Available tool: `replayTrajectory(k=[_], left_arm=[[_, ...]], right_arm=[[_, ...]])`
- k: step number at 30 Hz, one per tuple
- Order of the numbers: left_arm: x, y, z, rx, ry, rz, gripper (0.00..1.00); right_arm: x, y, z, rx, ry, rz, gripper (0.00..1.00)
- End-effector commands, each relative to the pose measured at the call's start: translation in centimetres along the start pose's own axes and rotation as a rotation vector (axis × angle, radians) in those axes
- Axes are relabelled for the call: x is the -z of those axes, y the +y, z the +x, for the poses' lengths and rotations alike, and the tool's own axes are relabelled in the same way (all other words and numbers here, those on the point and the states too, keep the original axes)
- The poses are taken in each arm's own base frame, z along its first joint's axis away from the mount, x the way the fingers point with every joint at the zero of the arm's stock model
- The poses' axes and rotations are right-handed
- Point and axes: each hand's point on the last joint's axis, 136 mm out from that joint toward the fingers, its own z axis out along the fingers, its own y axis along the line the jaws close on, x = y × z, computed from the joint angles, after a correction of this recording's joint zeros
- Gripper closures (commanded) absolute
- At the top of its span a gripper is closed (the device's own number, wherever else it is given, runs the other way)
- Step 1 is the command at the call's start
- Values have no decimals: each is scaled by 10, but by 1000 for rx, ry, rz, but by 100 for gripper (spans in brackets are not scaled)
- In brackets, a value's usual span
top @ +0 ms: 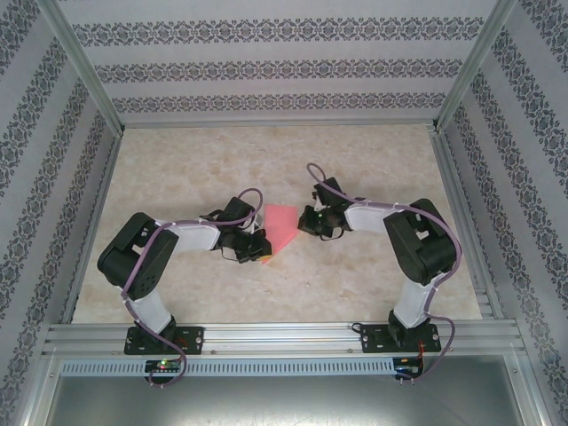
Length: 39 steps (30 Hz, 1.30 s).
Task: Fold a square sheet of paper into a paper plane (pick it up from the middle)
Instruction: Fold the paper at the center of the table.
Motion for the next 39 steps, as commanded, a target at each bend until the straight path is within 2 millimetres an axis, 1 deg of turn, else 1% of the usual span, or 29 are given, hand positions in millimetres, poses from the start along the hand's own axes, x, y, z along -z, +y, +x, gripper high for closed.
replayTrajectory(k=[1,3,5,7,10,14,17,20,25,28,34,36,39], left_arm=[[-9,39,22,58,71,-149,100],[-9,36,21,52,68,-146,100],[-8,35,20,47,66,-144,100],[-7,34,19,42,63,-143,100],[-7,34,18,40,59,-144,100],[-6,34,19,41,58,-143,100],[-6,34,20,43,60,-142,100],[-6,35,22,42,65,-140,100],[0,35,30,32,96,-146,100],[5,36,41,21,133,-158,100],[11,50,64,27,199,-185,100],[14,54,69,24,212,-200,100],[19,51,70,2,213,-198,100]], right_arm=[[28,9,-5,66,-60,5,100],[36,22,3,82,-75,-24,100],[35,32,16,91,-60,-49,100],[26,42,33,103,-22,-64,100],[6,54,51,101,39,-95,100],[-14,65,61,95,92,-123,100],[-25,59,64,68,114,-102,100],[-31,42,65,29,122,-55,100],[-30,15,65,-30,118,27,100],[-29,4,64,-50,114,72,100],[-30,-1,63,-66,113,91,100],[-30,-2,63,-67,114,95,100],[-30,-3,64,-69,116,102,100]])
